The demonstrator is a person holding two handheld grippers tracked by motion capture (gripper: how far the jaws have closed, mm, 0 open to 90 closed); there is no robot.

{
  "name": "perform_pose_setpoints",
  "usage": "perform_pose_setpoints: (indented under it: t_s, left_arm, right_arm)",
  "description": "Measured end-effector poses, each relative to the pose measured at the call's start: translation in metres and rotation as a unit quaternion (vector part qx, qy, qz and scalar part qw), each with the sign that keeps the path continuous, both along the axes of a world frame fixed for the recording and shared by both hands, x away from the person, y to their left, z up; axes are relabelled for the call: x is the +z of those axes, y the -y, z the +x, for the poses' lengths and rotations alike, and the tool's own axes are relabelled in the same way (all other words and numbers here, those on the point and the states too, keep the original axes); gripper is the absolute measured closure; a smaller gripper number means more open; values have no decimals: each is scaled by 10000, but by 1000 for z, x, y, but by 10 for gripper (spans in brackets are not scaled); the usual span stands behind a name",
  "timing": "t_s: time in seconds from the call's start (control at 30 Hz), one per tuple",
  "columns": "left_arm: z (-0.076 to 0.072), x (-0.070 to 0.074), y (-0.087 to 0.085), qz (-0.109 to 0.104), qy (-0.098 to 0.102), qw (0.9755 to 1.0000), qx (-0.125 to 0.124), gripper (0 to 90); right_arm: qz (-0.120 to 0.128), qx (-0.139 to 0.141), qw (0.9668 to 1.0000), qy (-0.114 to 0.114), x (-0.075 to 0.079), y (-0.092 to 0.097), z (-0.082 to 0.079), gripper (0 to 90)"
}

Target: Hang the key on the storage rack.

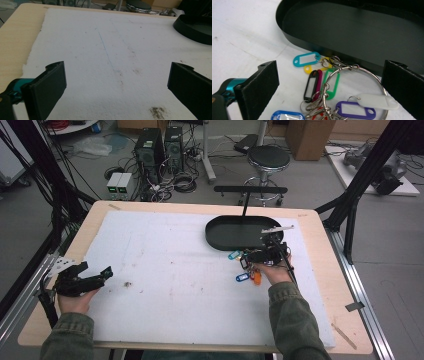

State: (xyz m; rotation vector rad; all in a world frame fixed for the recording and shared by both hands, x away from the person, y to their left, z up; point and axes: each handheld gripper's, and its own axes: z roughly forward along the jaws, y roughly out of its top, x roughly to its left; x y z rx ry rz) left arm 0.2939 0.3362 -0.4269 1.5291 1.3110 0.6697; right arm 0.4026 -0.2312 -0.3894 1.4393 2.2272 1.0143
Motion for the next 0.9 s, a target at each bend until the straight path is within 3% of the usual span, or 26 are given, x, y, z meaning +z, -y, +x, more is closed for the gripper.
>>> perform_pose_setpoints:
  t_s: [0.17,0.27,0.3,0.4,0.47,0.67,0.8,0.9]
  left_arm:
    - [0,0,0,2,-5,10000,-13,24]
    - [0,0,0,7,-8,10000,-22,25]
    - [0,0,0,11,-10,10000,-36,25]
    - [0,0,0,11,-12,10000,-34,25]
    - [0,0,0,10,0,10000,-28,25]
    - [0,0,0,20,-14,10000,-22,25]
    - [0,0,0,12,-9,10000,-11,25]
    - [1,0,-1,14,-11,10000,-8,25]
  right_arm:
    - [-163,168,9987,-457,-8,-2,5,47]
    - [-216,178,9980,-571,-11,-4,6,61]
    - [-155,289,9969,-709,-11,-2,8,157]
    - [-98,555,9937,-966,-11,-1,13,266]
    - [-218,642,9917,-1093,-11,-2,16,320]
    - [-189,700,9876,-1394,-14,-3,22,462]
    - [-356,651,9833,-1659,-18,-4,23,627]
    - [-342,672,9827,-1690,-19,-4,23,707]
